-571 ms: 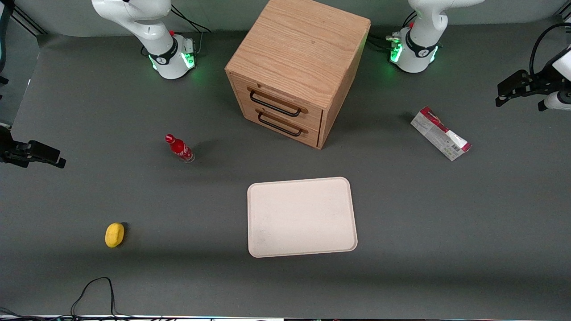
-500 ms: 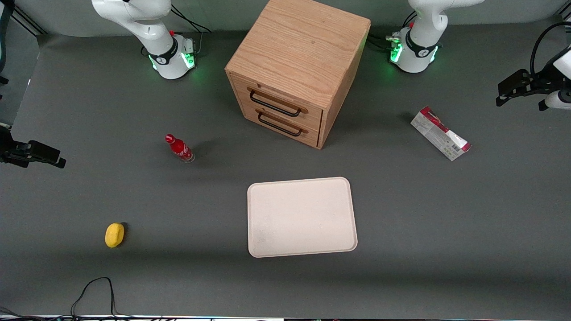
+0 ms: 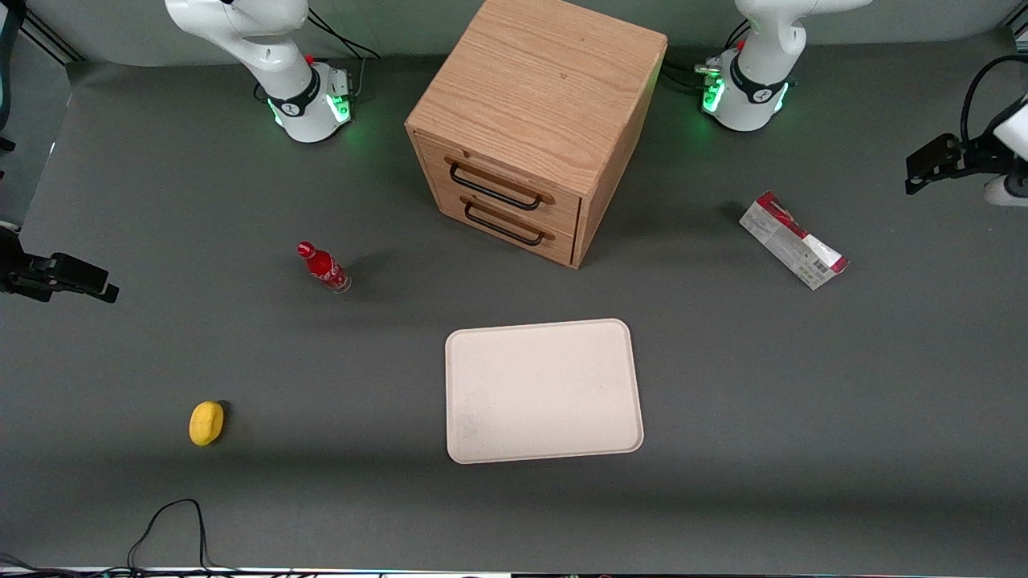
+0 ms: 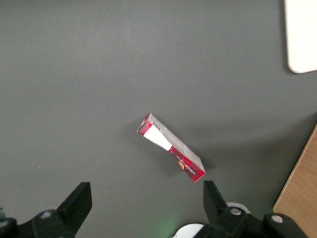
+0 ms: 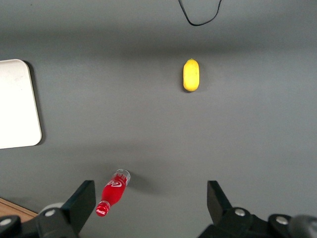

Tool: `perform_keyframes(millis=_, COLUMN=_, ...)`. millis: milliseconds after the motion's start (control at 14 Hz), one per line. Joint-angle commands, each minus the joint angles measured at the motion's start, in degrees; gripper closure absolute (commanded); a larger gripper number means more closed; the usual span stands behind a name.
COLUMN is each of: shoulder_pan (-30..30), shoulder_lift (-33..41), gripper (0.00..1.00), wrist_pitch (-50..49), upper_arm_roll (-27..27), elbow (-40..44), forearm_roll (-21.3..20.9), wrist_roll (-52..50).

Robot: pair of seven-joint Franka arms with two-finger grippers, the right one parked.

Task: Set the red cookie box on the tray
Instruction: 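Move the left gripper down toward the red-and-white cookie box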

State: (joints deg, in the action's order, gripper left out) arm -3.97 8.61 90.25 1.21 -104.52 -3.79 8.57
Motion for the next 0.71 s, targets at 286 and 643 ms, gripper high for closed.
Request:
perform_keyframes(millis=286, shoulder_pan=-0.5, shoulder_lift=3.1, gripper=0.0, wrist_pitch=19.0, upper_arm_roll=-0.9, elbow=-23.5, forearm_roll=0.4, wrist_roll=-28.1)
perform_keyframes(millis=643, shoulder_pan=-0.5, shoulder_lift=0.4, gripper=0.0, wrist_pitch=40.1, upper_arm_roll=-1.0, elbow=-38.2, forearm_roll=0.4, wrist_roll=-38.2)
